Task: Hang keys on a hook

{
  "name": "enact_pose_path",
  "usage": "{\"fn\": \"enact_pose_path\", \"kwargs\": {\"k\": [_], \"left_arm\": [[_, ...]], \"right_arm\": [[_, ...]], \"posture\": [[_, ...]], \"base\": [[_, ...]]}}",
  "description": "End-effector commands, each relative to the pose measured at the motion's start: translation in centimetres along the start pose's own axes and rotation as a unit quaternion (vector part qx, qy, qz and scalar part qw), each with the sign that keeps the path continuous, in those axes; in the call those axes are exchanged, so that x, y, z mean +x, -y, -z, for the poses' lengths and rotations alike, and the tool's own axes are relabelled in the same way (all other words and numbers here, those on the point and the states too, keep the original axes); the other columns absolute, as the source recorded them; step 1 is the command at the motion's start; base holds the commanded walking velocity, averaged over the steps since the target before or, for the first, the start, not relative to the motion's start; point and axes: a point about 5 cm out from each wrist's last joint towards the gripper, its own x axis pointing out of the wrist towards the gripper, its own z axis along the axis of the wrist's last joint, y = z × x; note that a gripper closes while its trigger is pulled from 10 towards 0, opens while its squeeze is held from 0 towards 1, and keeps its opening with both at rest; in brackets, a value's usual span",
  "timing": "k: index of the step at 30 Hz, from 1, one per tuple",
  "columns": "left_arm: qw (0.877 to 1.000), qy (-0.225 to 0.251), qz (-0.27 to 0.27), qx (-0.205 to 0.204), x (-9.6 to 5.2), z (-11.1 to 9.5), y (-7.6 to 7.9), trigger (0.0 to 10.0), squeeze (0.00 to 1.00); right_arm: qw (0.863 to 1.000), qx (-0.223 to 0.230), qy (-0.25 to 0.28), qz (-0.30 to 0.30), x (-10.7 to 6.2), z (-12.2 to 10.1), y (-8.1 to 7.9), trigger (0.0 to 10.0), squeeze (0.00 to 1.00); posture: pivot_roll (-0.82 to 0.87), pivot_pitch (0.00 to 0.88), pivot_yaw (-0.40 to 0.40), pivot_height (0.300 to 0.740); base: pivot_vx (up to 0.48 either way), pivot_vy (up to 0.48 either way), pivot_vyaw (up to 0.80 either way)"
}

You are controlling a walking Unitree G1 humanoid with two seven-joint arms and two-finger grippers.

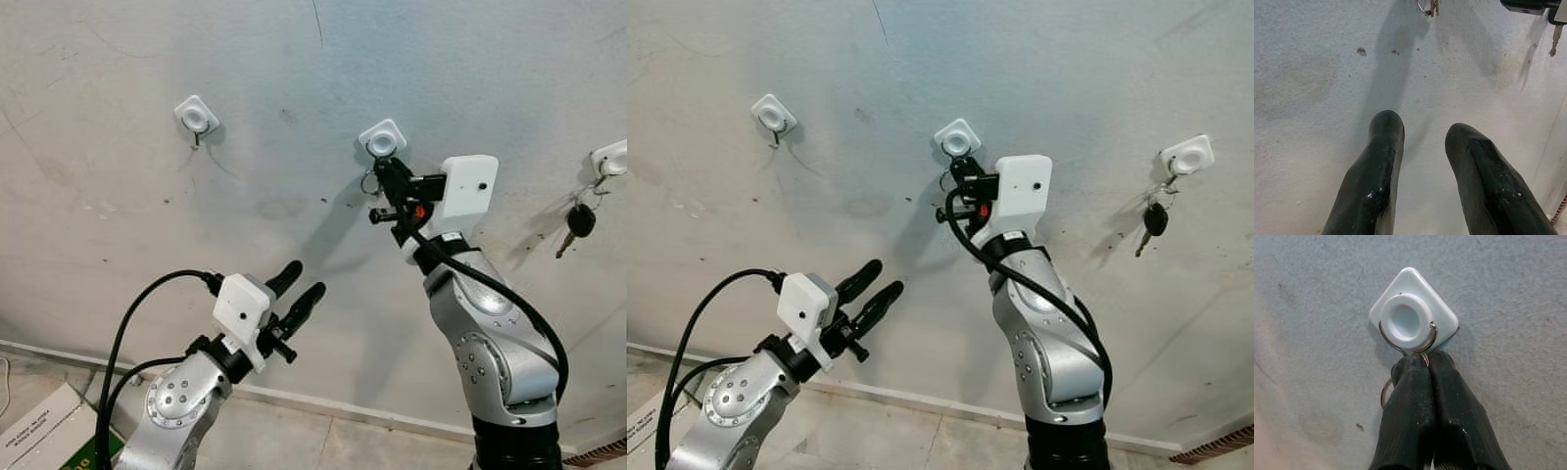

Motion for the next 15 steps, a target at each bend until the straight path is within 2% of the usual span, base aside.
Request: {"fn": "enact_pose_path", "kwargs": {"k": [1,15], "left_arm": [[1.000,-0.006,-0.001,0.004,0.08,0.06,-0.07,10.0,0.00],[1.000,-0.006,-0.001,0.002,0.14,-0.02,0.04,10.0,0.00]], "right_arm": [[0.999,-0.001,-0.004,0.045,0.10,0.10,1.47,10.0,0.00],[0.997,0.001,-0.012,0.075,0.18,0.13,1.86,10.0,0.00]], "posture": [[-0.02,0.072,-0.001,0.740],[-0.02,0.076,-0.002,0.740]], "base": [[0.000,0.000,0.00],[0.000,0.000,0.00]]}}
